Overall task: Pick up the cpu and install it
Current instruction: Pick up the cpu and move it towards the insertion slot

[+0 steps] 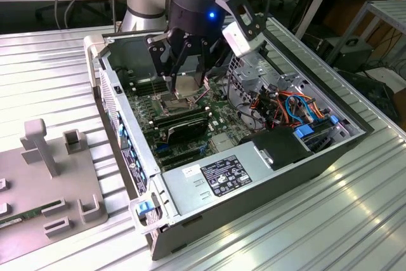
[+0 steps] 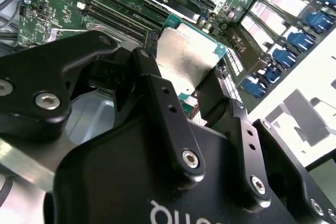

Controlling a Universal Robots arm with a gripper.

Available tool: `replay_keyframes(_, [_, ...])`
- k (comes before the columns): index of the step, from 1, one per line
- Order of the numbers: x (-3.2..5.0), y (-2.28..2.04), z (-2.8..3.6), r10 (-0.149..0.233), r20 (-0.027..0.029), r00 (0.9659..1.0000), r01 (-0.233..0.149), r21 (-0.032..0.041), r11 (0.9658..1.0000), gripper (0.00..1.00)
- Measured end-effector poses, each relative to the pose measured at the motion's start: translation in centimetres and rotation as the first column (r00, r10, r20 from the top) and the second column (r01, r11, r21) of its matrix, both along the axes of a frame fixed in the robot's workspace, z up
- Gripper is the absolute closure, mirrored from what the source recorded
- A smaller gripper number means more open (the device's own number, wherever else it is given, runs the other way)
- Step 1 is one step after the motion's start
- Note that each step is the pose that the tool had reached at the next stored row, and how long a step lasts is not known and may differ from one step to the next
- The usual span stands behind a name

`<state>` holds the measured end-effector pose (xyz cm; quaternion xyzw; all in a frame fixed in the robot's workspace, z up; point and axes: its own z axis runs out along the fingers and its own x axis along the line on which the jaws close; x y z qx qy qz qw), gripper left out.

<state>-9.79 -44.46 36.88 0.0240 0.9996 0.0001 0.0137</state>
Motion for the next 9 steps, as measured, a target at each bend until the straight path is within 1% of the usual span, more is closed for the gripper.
replay_keyframes(9, [0.95, 0.0, 0.0, 0.0, 0.0, 1.0, 0.0, 0.0, 1.0, 0.45])
